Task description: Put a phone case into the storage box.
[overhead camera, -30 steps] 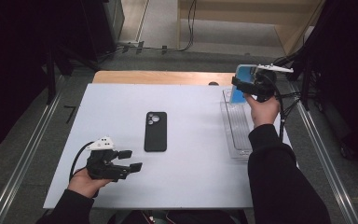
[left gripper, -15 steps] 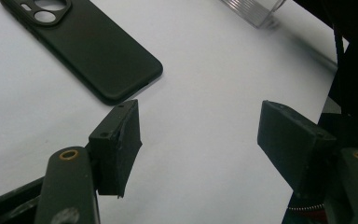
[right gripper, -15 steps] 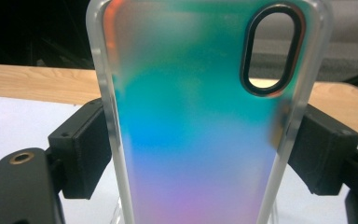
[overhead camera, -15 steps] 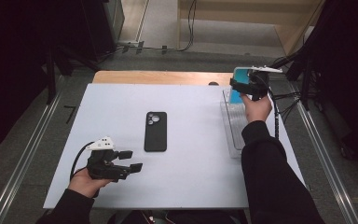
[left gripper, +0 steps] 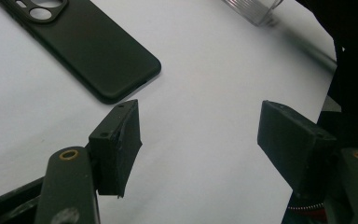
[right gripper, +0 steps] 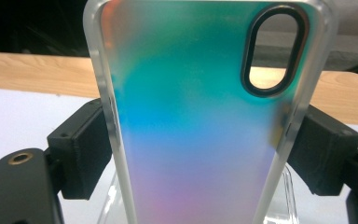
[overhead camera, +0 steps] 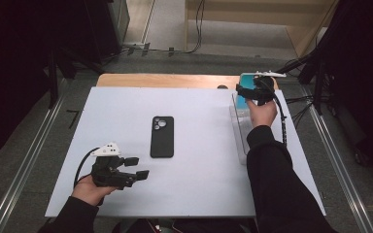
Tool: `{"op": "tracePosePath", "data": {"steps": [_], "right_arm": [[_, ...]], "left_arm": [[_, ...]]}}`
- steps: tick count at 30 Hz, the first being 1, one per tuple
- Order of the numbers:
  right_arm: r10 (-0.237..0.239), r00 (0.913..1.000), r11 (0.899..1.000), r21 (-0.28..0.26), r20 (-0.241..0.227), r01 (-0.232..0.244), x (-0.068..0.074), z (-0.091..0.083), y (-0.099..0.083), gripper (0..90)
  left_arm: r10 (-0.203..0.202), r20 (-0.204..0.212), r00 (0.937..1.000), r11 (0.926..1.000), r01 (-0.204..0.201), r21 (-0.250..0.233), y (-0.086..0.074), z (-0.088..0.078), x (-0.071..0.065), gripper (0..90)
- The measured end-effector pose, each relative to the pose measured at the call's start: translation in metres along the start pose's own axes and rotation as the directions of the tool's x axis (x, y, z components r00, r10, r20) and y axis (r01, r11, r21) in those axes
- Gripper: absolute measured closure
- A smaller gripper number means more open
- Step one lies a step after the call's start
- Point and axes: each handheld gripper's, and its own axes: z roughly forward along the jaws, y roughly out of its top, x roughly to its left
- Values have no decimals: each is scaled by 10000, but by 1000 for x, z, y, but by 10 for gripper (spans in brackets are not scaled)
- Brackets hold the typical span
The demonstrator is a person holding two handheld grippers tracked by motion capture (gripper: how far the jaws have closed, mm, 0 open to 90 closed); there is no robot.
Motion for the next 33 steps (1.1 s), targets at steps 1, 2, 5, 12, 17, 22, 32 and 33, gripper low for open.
{"op": "tracePosePath", "data": {"steps": [1,2,5,12,17,22,32,33], "right_arm": [[-23,10000,10000,71,69,22,1,1,0,144],[-83,9999,9999,124,78,82,1,1,-1,143],[49,10000,9999,111,11,-49,1,3,-1,141],[151,9994,9999,59,-323,-150,-1,6,-2,108],[17,9998,9999,124,-176,-15,-1,6,-2,108],[-27,9999,9998,220,-129,30,-2,7,-3,108],[171,9991,9986,497,-396,-151,-2,-4,-1,93],[225,9988,9984,531,-427,-202,-3,-6,-1,93]], "left_arm": [[-5,2,10000,10000,5,1,0,0,0,305],[-8,0,10000,10000,8,2,0,0,0,305],[-46,0,10000,10000,46,-2,0,0,0,305],[34,7,10000,10000,-34,31,0,1,0,305],[-7,-23,10000,10000,7,11,0,0,0,305],[-1,-12,10000,10000,1,12,0,0,0,305],[-76,-74,9999,10000,76,6,2,2,2,305],[-61,-109,9999,10000,61,19,3,2,2,305]]}}
